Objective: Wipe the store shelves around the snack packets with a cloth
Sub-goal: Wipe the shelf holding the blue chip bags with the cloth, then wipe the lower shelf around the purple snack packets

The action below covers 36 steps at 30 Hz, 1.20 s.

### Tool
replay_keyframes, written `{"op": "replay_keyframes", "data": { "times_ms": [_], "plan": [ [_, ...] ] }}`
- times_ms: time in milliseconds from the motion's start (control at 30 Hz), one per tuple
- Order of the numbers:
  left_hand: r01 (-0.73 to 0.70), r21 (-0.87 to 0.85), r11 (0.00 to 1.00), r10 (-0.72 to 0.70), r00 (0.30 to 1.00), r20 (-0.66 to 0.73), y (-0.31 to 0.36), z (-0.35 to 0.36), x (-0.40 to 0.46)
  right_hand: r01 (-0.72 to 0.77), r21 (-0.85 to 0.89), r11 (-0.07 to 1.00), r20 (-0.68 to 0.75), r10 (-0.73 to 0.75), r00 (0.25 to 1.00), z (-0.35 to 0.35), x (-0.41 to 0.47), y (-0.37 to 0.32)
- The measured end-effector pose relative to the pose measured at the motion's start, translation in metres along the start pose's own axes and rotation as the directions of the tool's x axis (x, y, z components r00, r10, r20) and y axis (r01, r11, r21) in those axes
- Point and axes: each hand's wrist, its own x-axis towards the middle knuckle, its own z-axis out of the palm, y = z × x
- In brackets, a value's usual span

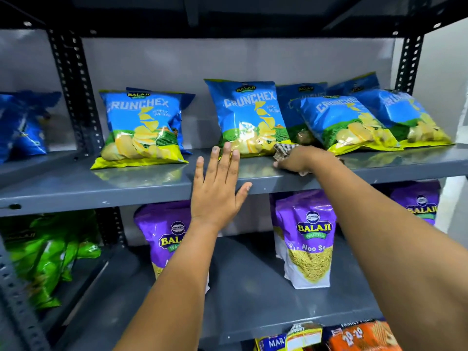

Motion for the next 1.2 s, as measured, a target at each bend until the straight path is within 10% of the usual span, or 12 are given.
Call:
{"op": "replay_keyframes", "data": {
  "times_ms": [333,633,900,1200],
  "plan": [
    [0.047,-0.063,0.997,-0.037,0.986,0.160,-0.020,-0.010,-0.081,0.345,0.117,0.931,-0.358,-0.285,0.889,0.013,-0.041,-0.049],
    [0.386,0.239,0.891,-0.454,0.730,0.512,-0.139,-0.027,-0.298,0.603,0.633,0.485,-0.657,-0.074,0.750,0.111,-0.117,-0.123],
    [0.389,0.197,0.900,-0.390,0.517,0.762,-0.205,-0.002,-0.386,0.502,0.748,0.435,-0.510,-0.109,0.853,0.276,-0.145,-0.227],
    [0.350,0.138,0.927,-0.337,0.612,0.716,-0.208,0.025,-0.434,0.264,0.784,0.562,-0.158,-0.231,0.960,0.368,-0.108,-0.277]
  ]
}}
